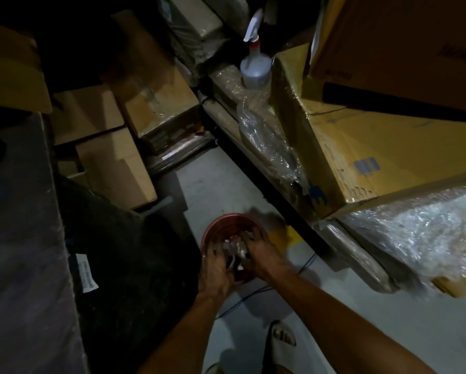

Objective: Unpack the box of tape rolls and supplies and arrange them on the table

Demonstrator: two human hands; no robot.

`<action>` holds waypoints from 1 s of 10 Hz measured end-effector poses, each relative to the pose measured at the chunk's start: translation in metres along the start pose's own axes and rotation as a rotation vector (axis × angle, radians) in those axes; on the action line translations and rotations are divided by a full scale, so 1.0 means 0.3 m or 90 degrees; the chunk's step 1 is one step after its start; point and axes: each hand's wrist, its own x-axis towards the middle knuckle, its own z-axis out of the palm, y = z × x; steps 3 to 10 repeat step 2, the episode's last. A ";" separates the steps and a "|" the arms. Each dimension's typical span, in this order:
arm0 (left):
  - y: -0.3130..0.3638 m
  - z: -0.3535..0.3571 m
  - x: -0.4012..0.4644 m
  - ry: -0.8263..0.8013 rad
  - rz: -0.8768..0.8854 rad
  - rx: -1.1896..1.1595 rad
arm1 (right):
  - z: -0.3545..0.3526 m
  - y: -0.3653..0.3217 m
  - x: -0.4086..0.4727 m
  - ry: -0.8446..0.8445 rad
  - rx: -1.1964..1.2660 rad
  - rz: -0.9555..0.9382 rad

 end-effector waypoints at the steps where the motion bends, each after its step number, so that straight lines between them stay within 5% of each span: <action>1: -0.010 0.020 0.012 -0.021 0.008 0.003 | 0.021 0.008 0.005 -0.022 -0.026 -0.021; 10: -0.016 0.029 -0.019 -0.034 0.020 0.043 | 0.024 0.019 -0.028 -0.015 0.005 0.002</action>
